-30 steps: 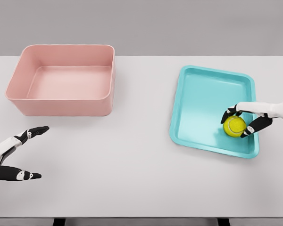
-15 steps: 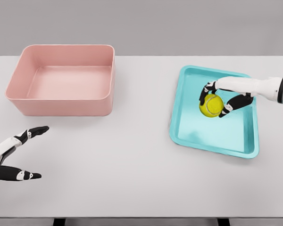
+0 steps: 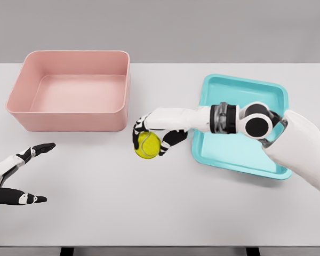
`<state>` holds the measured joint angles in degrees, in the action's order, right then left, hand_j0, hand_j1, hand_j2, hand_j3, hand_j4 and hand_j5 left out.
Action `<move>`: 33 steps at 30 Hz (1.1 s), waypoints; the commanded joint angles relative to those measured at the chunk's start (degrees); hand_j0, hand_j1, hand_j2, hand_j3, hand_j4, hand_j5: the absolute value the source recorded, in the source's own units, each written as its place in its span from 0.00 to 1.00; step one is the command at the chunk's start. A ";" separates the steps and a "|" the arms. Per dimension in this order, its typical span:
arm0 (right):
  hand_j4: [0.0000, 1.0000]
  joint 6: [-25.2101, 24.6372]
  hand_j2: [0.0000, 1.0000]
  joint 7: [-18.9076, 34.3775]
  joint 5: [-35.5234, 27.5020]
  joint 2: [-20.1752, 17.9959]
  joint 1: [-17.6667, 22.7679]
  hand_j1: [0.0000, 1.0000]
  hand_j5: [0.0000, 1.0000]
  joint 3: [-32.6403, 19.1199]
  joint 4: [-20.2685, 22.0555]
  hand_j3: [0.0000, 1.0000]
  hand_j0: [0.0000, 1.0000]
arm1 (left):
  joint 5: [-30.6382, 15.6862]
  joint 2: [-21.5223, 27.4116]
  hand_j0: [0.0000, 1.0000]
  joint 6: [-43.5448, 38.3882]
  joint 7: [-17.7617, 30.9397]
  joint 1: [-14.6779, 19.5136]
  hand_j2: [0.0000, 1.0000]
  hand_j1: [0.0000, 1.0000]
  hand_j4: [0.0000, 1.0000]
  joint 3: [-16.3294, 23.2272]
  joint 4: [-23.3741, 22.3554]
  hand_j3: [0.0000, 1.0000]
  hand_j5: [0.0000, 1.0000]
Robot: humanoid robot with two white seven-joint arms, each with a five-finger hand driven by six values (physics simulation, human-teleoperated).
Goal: Put the tennis from the blue tray into the pink basket with both arms
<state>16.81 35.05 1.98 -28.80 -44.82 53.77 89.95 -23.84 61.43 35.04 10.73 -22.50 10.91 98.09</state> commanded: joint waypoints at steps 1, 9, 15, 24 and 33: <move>0.48 -0.81 0.48 -0.05 1.00 2.17 -0.09 0.48 0.48 1.78 -0.13 0.48 0.48 | -0.33 0.10 1.00 -0.04 -0.01 0.00 1.00 1.00 1.00 -0.01 0.09 1.00 1.00; 0.66 -2.84 0.66 -0.05 5.48 5.16 -0.18 0.66 0.66 1.69 -1.36 0.66 0.66 | -0.33 0.01 1.00 -0.04 -0.01 0.09 1.00 1.00 1.00 -0.10 1.23 1.00 1.00; 1.00 -2.40 1.00 -0.05 7.86 5.51 -0.09 1.00 1.00 1.17 -0.48 1.00 1.00 | -0.42 -0.61 1.00 -0.04 -0.01 0.09 1.00 1.00 1.00 -0.10 1.49 1.00 1.00; 1.00 4.28 1.00 -0.05 1.45 -13.20 2.98 1.00 1.00 -11.04 10.50 1.00 1.00 | -0.42 -3.68 1.00 -0.04 -0.63 2.72 1.00 1.00 1.00 0.96 1.76 1.00 1.00; 1.00 8.68 1.00 -0.05 -10.25 -23.32 10.46 1.00 1.00 -29.42 8.92 1.00 1.00 | 0.72 -5.26 1.00 -0.04 -0.54 6.85 1.00 1.00 1.00 4.47 2.02 1.00 1.00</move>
<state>25.01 35.02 -6.66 -50.97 -34.28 26.42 98.87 -23.11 56.52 35.03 10.22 -15.47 14.10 100.06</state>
